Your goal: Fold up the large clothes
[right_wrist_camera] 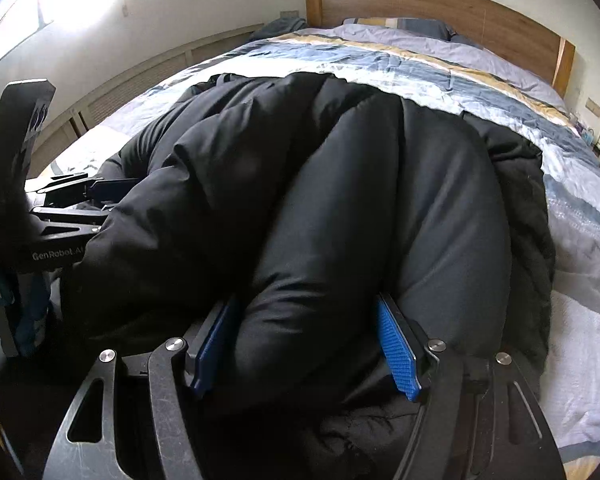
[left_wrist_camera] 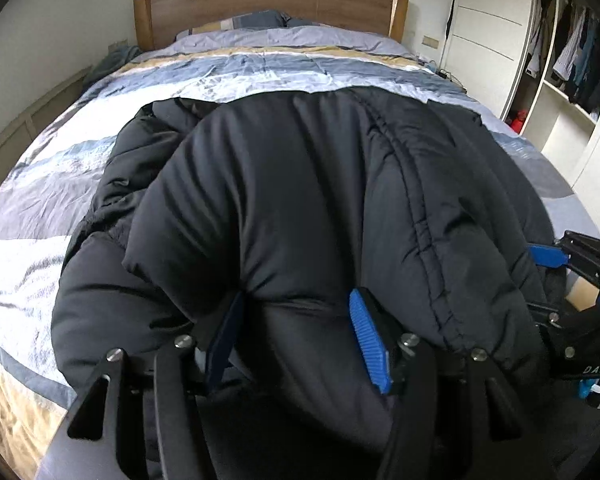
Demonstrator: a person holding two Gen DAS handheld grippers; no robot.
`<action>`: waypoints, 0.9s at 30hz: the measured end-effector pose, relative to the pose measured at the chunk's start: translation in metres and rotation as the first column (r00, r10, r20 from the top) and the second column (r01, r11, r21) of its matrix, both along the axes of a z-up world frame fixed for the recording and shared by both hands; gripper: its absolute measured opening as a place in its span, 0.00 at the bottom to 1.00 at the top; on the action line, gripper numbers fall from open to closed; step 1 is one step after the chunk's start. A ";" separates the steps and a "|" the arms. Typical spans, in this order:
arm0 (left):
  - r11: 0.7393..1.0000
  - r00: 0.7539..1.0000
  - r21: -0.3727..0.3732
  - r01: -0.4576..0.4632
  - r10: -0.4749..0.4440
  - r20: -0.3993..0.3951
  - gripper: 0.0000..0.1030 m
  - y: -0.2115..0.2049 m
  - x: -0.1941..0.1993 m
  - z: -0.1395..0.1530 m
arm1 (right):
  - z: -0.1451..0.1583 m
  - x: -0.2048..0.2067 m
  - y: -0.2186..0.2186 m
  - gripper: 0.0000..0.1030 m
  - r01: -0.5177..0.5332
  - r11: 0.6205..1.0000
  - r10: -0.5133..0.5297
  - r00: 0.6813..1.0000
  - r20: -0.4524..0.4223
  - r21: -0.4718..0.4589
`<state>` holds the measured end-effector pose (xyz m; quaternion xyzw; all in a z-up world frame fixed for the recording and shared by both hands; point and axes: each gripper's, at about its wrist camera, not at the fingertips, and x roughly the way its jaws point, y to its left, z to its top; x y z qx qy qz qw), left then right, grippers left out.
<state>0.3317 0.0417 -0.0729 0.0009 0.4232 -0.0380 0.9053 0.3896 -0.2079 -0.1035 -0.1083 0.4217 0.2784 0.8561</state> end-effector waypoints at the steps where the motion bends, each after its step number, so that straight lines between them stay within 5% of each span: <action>1: 1.000 1.000 0.006 -0.001 0.001 0.006 0.53 -0.001 0.000 -0.003 | -0.004 0.000 -0.001 0.66 0.001 1.000 -0.001 1.000 0.003 0.004; 27: 1.000 0.997 0.009 -0.021 0.021 0.072 0.54 0.000 -0.016 -0.020 | -0.021 -0.002 0.000 0.66 0.041 0.999 -0.041 0.999 0.015 0.011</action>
